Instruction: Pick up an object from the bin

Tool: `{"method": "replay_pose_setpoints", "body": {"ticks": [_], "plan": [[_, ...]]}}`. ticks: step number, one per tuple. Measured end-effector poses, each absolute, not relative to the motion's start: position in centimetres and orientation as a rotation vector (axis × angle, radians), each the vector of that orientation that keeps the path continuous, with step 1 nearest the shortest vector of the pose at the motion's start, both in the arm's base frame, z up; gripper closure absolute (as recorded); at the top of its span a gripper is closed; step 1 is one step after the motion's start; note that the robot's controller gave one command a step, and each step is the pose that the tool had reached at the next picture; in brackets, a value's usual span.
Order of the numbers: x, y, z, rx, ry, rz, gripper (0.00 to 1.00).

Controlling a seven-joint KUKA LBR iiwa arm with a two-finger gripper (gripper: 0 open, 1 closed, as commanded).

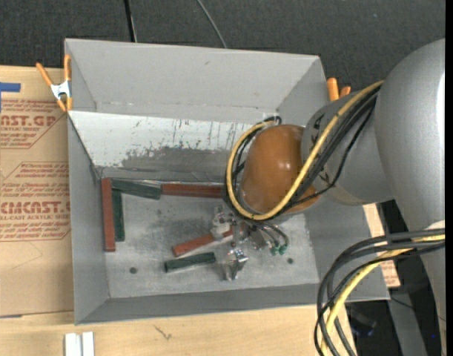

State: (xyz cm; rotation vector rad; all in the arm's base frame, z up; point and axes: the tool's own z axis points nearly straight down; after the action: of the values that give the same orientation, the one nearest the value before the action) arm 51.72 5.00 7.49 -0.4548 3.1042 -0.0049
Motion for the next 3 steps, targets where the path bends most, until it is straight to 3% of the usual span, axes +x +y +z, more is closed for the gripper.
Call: {"method": "replay_pose_setpoints", "body": {"ticks": [1, 2, 3], "plan": [[52.5, 5.2, 8.1, -0.447, 3.074, -0.002, 1.00], [52.5, 5.2, 8.1, -0.448, 3.074, -0.002, 1.00], [54.5, 5.6, 23.6, -0.472, 3.100, 0.000, 1.00]]}}
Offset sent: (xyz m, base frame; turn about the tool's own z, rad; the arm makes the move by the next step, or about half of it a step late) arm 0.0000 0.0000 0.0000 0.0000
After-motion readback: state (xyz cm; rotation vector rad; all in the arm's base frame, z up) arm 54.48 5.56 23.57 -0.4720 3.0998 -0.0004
